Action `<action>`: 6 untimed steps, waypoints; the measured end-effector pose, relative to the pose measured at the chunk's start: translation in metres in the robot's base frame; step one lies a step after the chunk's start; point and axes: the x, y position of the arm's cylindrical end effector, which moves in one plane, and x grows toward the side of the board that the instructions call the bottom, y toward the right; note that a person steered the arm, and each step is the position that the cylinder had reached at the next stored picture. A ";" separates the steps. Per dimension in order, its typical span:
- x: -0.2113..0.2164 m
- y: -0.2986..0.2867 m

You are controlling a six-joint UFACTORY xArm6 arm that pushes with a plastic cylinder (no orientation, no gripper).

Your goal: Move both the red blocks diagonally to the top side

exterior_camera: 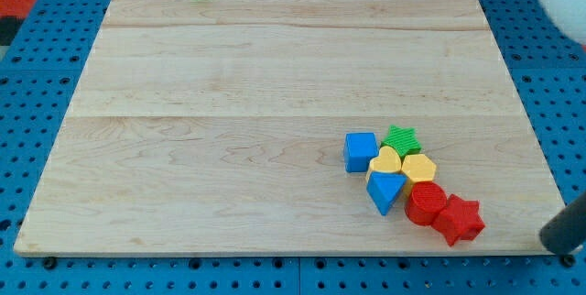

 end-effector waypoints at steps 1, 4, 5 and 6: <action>0.001 -0.038; -0.038 -0.149; -0.059 -0.160; -0.067 -0.159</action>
